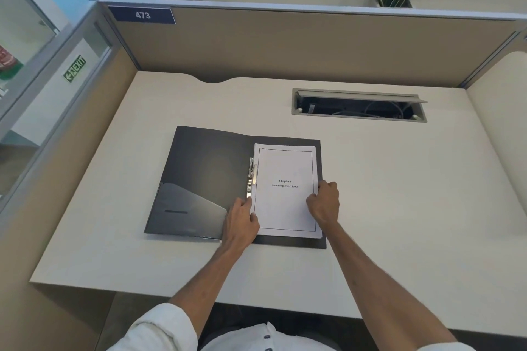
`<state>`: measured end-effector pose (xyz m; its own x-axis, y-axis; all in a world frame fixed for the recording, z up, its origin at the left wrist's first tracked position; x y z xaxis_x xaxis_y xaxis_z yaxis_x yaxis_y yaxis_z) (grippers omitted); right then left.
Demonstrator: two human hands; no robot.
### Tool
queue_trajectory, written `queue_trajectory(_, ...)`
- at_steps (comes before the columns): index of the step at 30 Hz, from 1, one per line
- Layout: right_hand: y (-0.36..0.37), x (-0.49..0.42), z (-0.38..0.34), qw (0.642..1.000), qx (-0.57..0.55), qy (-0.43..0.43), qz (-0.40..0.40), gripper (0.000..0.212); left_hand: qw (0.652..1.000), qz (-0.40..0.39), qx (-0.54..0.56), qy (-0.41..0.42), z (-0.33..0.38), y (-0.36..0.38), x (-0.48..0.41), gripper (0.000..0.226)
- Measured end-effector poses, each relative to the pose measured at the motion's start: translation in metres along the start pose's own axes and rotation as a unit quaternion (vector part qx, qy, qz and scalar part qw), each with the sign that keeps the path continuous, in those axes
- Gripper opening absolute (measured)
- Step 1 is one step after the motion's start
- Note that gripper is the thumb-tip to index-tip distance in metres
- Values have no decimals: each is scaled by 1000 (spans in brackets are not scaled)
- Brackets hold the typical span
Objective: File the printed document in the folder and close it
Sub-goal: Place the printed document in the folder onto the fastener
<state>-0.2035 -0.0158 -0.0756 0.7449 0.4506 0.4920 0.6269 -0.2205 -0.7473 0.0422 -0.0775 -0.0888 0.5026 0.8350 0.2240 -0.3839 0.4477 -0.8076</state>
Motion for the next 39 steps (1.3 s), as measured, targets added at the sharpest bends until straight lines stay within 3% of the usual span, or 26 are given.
queue_trajectory(4,2,3,0,1000,3,-3,1,34,1000,-10,-14,10,-1,2,3,49)
queue_trajectory(17,-2,4,7,999,-44,31,6,41,1000,-11,2,6,1,3,8,38)
queue_trajectory(26,-3,1,7,999,-31,28,4,31,1000,-4,27,-6,-2,3,8,37)
queue_trajectory(30,-8,-5,5,999,-29,26,9,28,999,27,-17,16,-6,-5,10,35)
queue_trajectory(34,-14,-12,-13,1000,8,-16,24,30,988,21,-108,108,-9,-7,17,68)
queue_trajectory(39,-7,-23,-65,976,135,-172,-8,52,960,-61,-139,234,-7,8,19,106)
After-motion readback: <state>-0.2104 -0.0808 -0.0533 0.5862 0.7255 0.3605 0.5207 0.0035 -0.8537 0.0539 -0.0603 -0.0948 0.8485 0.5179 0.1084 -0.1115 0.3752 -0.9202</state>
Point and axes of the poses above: each hand's wrist, its own x-axis away from the middle knuckle, its own y-axis out of the palm, z = x × y, the point moved 7 cm from there along -x, towards the middle knuckle, and after that the axes turned 12 degrees about y, right-handed, at the moved point
